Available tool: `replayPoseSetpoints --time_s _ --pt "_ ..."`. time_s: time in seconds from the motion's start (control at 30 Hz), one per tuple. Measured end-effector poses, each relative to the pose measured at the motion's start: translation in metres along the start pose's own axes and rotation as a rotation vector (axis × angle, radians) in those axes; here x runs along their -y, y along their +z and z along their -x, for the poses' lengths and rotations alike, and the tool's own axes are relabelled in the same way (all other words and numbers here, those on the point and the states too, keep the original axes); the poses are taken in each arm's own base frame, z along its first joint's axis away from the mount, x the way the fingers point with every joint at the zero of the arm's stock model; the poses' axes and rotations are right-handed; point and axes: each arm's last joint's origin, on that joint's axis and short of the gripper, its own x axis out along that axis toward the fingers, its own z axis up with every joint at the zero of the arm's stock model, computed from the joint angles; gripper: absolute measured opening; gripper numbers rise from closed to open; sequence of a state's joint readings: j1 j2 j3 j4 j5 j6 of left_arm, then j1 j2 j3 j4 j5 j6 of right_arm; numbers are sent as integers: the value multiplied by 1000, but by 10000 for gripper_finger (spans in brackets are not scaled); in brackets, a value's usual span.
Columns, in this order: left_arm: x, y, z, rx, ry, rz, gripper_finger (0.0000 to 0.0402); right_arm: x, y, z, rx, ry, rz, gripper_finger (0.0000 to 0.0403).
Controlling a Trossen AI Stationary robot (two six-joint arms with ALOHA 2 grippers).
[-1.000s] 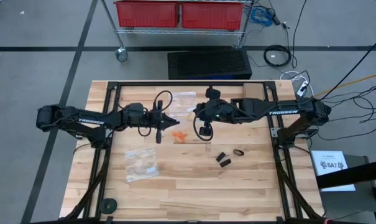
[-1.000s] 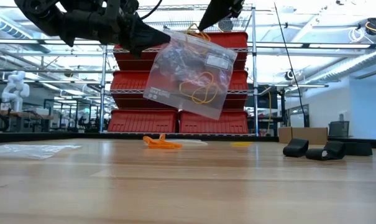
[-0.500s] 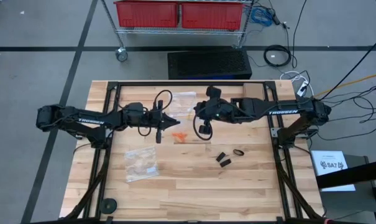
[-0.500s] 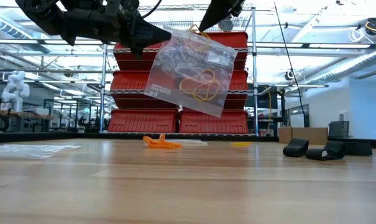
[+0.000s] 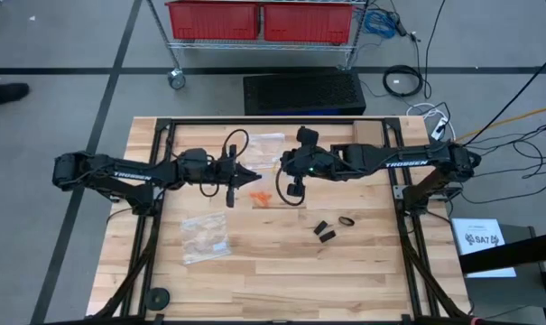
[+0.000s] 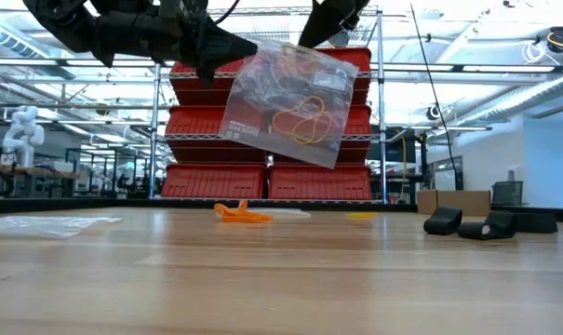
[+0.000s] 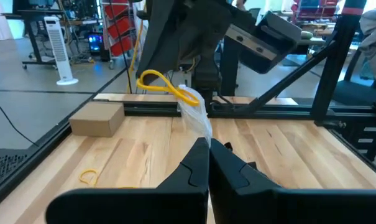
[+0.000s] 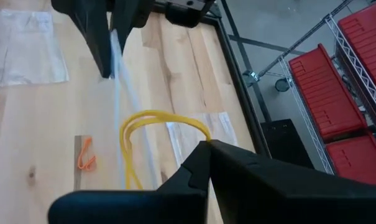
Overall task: Sort rubber bands
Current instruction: Put the yellow rubber band into the transparent zip bag
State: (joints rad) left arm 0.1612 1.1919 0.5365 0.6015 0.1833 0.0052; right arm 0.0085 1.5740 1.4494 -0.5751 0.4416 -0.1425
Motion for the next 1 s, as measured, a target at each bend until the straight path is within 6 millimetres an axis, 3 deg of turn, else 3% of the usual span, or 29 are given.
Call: replayPoseSetpoints --time_s 0.8,1.0 --pt "-1 -2 0 -18 37 21 0 -17 2 6 15 76 -5 0" --pt "-1 -2 0 -16 37 21 0 -11 -2 -9 -18 158 -31 0"
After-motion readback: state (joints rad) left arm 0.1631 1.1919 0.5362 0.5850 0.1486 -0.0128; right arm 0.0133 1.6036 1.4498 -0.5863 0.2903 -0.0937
